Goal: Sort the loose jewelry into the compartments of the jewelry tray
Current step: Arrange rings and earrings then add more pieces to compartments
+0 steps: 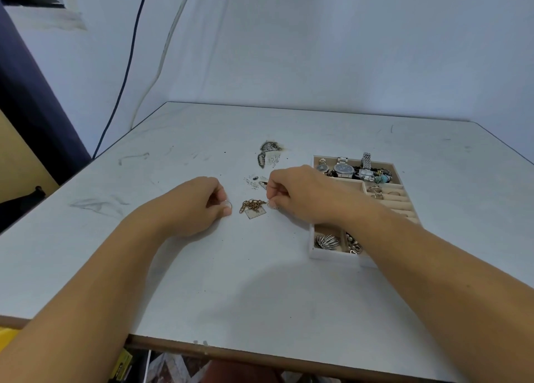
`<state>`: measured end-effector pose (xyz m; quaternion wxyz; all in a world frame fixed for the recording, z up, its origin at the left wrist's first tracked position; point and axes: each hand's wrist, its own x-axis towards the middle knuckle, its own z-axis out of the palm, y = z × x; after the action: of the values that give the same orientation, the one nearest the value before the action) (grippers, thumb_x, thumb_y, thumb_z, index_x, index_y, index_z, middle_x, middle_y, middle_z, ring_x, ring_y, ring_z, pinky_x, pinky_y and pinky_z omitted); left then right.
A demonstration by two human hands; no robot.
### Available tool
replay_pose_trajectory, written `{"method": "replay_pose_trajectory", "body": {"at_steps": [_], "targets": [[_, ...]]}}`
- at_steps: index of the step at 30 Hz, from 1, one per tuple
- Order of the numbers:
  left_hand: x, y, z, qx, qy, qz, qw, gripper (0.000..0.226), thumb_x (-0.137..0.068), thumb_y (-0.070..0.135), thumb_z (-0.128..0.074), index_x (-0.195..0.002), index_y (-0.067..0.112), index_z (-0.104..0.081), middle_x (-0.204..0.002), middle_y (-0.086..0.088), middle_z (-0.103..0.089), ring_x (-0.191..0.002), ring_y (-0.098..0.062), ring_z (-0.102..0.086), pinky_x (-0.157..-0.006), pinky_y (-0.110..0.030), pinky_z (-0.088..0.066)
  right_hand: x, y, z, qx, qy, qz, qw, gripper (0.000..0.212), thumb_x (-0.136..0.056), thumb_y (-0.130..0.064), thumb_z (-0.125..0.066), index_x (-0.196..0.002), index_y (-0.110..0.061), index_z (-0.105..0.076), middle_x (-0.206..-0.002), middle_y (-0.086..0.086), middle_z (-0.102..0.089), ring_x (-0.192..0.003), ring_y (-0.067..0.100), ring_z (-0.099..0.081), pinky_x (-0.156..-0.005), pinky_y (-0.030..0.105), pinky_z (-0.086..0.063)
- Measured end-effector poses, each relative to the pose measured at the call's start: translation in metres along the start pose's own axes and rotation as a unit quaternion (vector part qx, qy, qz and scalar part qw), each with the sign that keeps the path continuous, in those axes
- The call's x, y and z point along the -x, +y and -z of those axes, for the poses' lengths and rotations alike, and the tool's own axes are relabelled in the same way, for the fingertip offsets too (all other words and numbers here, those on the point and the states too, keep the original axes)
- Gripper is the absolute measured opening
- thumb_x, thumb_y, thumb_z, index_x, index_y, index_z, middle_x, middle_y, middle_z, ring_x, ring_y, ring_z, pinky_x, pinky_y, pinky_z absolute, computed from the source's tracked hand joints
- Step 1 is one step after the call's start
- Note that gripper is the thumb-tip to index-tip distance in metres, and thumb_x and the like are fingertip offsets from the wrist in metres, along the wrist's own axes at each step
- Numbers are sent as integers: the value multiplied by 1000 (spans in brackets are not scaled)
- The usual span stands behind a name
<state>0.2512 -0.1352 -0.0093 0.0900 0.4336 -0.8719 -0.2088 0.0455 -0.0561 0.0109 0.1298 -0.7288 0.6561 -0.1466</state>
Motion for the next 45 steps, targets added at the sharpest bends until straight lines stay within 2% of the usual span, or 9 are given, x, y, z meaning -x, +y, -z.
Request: {"method": "replay_pose_trajectory", "body": {"at_steps": [9, 14, 21, 27, 30, 34, 37, 41, 45], "targets": [[8, 35, -4, 106, 125, -106, 981, 11, -78, 23, -75, -72, 24, -67, -60, 19, -62, -56, -1, -50, -55, -8, -37, 17, 8, 29, -30, 55, 16, 998, 3, -89, -22, -61, -88, -25, -61, -82, -11, -64, -76, 8, -59, -66, 19, -46], [1, 73, -9, 132, 111, -161, 972, 4, -81, 23, -73, -79, 23, -69, -66, 11, -65, -58, -2, -57, -56, -7, -42, 44, 32, 57, -40, 101, 3, 994, 3, -88, -24, -61, -89, -27, -60, -84, -9, -66, -80, 10, -61, -73, 26, -51], [-21, 124, -26, 113, 90, -228, 963, 3, -83, 22, -71, -82, 21, -69, -71, 16, -64, -72, 5, -57, -61, -5, -41, 79, 65, 77, -37, 149, -31, 988, 5, -87, -25, -63, -88, -30, -61, -80, -14, -63, -76, -1, -57, -64, 9, -41], [-45, 146, -47, 91, 92, -229, 965, 4, -83, 25, -70, -84, 21, -69, -71, 13, -64, -69, 0, -59, -60, -7, -41, 90, 87, 67, -90, 184, -49, 977, 6, -86, -25, -66, -86, -30, -62, -79, -14, -64, -74, -2, -57, -64, 7, -42], [-57, 151, -56, 66, 95, -218, 969, 7, -82, 28, -70, -86, 21, -70, -75, 12, -66, -72, -1, -61, -69, -21, -51, 88, 96, 57, -98, 196, -56, 974, 5, -86, -24, -65, -87, -28, -63, -81, -12, -65, -77, 5, -61, -70, 19, -49], [-66, 153, -63, 50, 68, -219, 972, 11, -80, 32, -73, -85, 22, -73, -78, 8, -63, -73, -5, -61, -73, -29, -53, 87, 102, 49, -91, 193, -51, 976, 6, -86, -24, -65, -88, -29, -62, -81, -11, -65, -77, 4, -60, -71, 19, -47], [-69, 153, -63, 55, 59, -219, 972, 10, -80, 32, -74, -85, 23, -75, -75, 11, -61, -71, -3, -61, -71, -26, -53, 87, 103, 48, -88, 200, -43, 975, 4, -86, -23, -65, -90, -25, -64, -80, -10, -65, -76, 4, -58, -71, 20, -47], [-65, 145, -56, 54, 82, -222, 970, 11, -80, 34, -72, -90, 27, -74, -79, 13, -57, -76, 3, -56, -71, -9, -41, 85, 102, 46, -91, 210, -40, 973, 3, -86, -24, -65, -89, -25, -64, -79, -10, -65, -76, 5, -58, -70, 20, -46], [-56, 126, -45, 44, 100, -221, 969, 15, -81, 40, -69, -93, 32, -72, -83, 14, -59, -85, 1, -54, -70, -11, -38, 81, 100, 42, -102, 215, -40, 970, 4, -86, -26, -65, -87, -29, -63, -77, -12, -64, -73, 5, -58, -68, 22, -48]]}}
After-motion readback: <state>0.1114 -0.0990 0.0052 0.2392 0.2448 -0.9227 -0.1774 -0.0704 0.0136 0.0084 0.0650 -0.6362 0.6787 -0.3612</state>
